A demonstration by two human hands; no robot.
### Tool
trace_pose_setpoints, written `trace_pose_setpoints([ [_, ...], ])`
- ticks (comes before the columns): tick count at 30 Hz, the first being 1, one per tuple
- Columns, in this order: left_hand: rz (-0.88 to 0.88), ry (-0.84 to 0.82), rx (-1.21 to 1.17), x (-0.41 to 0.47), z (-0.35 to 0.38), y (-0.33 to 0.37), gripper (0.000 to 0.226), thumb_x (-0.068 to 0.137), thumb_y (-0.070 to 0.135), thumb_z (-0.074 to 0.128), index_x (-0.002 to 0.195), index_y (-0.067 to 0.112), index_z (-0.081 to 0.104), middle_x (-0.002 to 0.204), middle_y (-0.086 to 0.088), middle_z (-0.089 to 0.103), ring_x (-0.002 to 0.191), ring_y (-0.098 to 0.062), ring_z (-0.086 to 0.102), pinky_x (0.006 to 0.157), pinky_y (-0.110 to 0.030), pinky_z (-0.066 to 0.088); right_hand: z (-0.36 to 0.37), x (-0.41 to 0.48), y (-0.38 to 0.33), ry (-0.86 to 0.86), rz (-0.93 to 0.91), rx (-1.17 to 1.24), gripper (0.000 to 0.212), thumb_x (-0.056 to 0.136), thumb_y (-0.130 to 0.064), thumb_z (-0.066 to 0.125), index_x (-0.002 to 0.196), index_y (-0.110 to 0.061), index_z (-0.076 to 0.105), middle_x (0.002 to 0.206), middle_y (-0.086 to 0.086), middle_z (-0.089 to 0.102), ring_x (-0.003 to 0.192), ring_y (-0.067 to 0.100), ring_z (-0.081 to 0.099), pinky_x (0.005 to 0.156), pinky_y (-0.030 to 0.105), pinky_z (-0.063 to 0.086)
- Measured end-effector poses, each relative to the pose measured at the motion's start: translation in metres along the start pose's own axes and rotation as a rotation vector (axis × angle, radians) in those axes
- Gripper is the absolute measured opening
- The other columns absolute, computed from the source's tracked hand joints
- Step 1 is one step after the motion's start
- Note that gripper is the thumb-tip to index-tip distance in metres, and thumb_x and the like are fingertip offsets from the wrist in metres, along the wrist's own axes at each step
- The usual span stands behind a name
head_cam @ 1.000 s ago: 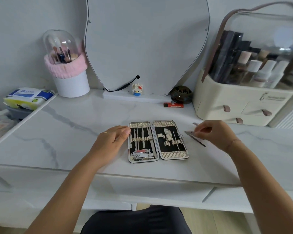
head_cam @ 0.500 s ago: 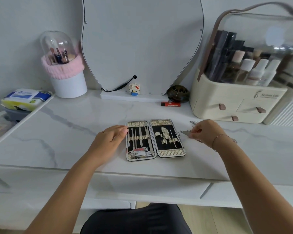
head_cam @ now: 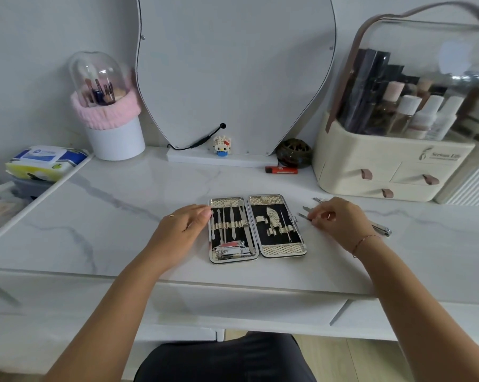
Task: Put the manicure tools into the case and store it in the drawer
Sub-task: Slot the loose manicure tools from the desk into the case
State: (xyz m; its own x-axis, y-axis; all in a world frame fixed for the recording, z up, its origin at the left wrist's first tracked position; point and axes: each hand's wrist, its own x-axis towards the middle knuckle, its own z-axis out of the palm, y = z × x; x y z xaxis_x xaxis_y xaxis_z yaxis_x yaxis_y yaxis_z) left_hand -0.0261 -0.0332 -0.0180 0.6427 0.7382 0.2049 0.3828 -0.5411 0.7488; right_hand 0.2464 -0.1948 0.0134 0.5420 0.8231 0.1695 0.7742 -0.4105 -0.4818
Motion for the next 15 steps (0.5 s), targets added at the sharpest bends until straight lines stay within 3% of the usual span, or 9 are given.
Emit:
trace_pose_setpoints([
  [8, 0.016, -0.004, 0.013, 0.001, 0.000, -0.002, 0.052, 0.091, 0.055, 0.030, 0.122, 0.027, 0.061, 0.117, 0.023, 0.055, 0.111, 0.002, 0.047, 0.086, -0.004, 0.028, -0.007, 0.007, 0.002, -0.104, 0.047, -0.057, 0.006, 0.077, -0.024, 0.072, 0.072, -0.023, 0.069, 0.069, -0.009, 0.056, 0.077, 0.016, 0.054, 0.072, 0.028, 0.042],
  [12, 0.007, -0.001, 0.007, 0.001, 0.000, -0.002, 0.054, 0.090, 0.056, 0.030, 0.124, 0.027, 0.060, 0.121, 0.021, 0.054, 0.115, 0.001, 0.046, 0.092, -0.015, 0.031, -0.011, 0.011, -0.004, -0.222, 0.049, -0.175, 0.009, 0.082, -0.027, 0.066, 0.076, -0.021, 0.068, 0.087, 0.004, 0.062, 0.087, 0.022, 0.056, 0.080, 0.034, 0.048],
  [15, 0.005, 0.000, 0.008, 0.001, 0.000, -0.003, 0.055, 0.089, 0.056, 0.029, 0.124, 0.027, 0.060, 0.123, 0.020, 0.054, 0.116, 0.001, 0.046, 0.094, -0.017, 0.031, -0.010, 0.010, -0.006, -0.245, 0.043, -0.198, 0.012, 0.085, -0.026, 0.062, 0.073, -0.025, 0.061, 0.090, 0.002, 0.062, 0.094, 0.022, 0.054, 0.081, 0.032, 0.046],
])
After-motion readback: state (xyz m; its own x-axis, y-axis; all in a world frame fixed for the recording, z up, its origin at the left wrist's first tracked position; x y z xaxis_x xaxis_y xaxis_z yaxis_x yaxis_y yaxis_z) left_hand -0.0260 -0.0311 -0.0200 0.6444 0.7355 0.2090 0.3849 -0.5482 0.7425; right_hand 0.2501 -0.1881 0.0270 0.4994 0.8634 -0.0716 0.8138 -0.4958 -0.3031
